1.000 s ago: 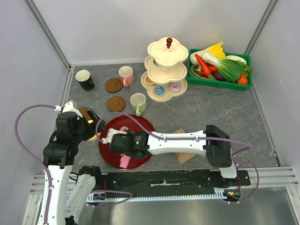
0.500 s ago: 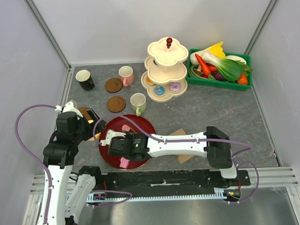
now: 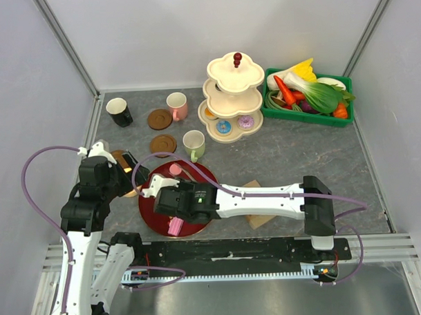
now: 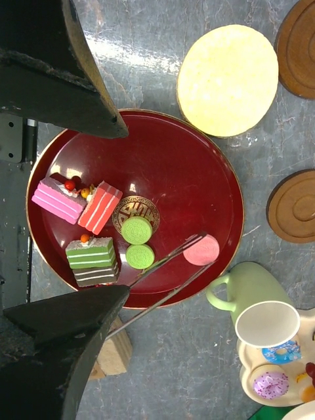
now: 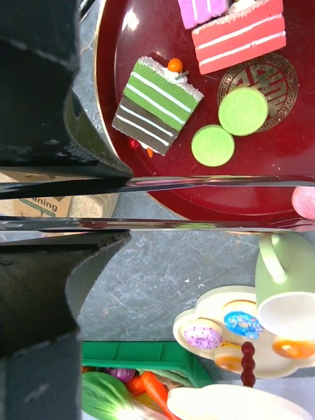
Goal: Serve the afternoon tea
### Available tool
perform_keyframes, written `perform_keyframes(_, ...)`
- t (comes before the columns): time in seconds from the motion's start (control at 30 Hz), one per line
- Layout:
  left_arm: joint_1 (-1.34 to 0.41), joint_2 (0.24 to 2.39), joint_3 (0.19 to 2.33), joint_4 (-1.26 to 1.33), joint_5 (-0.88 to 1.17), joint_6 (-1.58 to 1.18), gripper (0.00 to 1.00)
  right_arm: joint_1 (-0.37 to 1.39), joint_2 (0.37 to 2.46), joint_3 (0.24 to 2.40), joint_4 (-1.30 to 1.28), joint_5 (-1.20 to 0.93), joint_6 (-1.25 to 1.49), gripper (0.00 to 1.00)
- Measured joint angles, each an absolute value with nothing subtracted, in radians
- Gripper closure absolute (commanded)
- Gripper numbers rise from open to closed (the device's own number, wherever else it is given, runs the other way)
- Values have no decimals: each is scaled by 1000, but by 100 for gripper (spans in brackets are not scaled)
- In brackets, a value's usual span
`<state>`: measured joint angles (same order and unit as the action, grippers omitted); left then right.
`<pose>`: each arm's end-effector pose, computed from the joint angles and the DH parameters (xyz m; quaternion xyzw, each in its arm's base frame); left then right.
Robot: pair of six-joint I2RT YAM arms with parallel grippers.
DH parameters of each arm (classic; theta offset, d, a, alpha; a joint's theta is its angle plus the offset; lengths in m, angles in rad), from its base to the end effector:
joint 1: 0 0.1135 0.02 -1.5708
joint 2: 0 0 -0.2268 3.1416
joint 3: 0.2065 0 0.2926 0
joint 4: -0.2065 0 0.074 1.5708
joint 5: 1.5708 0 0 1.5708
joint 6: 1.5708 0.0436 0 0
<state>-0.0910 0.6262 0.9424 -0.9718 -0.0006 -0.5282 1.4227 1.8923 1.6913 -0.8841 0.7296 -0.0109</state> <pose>0.1822 -0.0166 0.3208 -0.1947 0.8757 -0.1343 0.4209 0.0928 0.4249 0.2361 -0.5311 0.7400 -0.1178 0.3956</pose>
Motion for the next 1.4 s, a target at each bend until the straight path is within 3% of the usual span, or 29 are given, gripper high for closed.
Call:
perform_keyframes(0.63,-91,653,942,-941,10,-529,2,1328,1831,1692,-885,838,11,59)
perform_keyframes(1.4,-91,685,942,-915,11,-529,2,1002,1790,1813,-788,838,-84,59)
